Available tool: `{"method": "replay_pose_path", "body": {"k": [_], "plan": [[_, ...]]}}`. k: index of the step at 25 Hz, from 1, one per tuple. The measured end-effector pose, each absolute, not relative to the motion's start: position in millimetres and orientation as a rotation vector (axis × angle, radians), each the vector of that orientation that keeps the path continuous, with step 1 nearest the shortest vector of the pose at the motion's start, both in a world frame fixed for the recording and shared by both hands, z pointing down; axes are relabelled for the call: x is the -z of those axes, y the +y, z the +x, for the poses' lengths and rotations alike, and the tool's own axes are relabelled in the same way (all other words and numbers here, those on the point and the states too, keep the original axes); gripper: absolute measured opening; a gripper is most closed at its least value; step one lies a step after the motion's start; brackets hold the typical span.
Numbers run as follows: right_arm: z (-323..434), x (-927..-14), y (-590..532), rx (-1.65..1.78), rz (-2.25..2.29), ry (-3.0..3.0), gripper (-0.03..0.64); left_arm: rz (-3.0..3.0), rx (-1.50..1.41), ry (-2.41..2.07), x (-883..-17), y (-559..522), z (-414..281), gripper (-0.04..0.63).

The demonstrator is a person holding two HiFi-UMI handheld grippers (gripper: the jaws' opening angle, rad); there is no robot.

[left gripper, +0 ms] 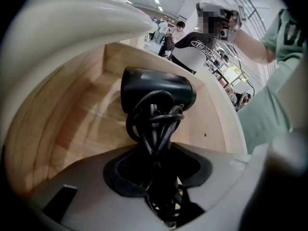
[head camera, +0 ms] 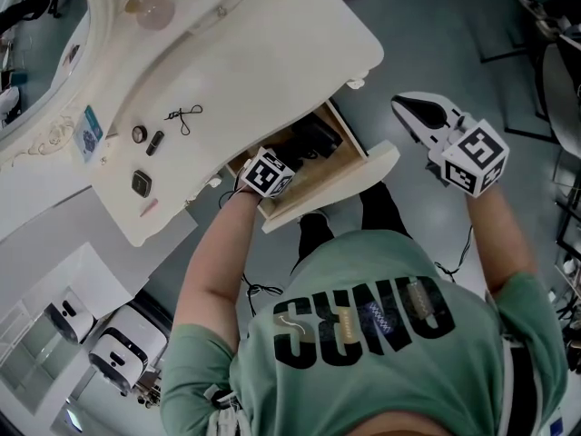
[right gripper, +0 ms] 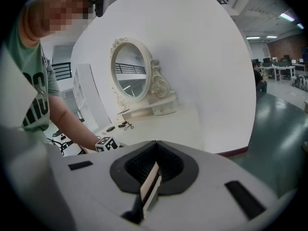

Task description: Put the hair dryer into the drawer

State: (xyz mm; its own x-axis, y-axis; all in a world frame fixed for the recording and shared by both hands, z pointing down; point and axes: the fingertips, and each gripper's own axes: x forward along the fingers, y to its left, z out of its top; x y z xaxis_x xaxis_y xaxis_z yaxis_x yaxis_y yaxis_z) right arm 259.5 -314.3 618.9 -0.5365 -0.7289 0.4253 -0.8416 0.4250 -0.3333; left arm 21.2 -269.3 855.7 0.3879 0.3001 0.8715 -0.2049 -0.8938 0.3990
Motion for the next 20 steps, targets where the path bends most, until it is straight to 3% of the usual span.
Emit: {"method": "replay_pose_path", "body": {"k": [6, 9, 11, 20], "plan": [[260, -621, -312, -0.785, 1.381, -2.456, -0.006, 2.226, -1.503, 0.039, -861, -273, 27, 0.173], [258, -621, -310, -0.783, 1.371, -2.462, -0.006, 2.223, -1.442, -0.002, -856, -273, 32, 0.257], [256, -619, -309, -0.777, 1.364, -2.468, -0.006, 2.254, -1.41, -0.038, -848, -276, 35, 0.277], [223, -581, -314, -0.711, 1.319, -2.503, -0.006, 2.369, -1.18, -0.12, -768, -283, 35, 0.284]]}}
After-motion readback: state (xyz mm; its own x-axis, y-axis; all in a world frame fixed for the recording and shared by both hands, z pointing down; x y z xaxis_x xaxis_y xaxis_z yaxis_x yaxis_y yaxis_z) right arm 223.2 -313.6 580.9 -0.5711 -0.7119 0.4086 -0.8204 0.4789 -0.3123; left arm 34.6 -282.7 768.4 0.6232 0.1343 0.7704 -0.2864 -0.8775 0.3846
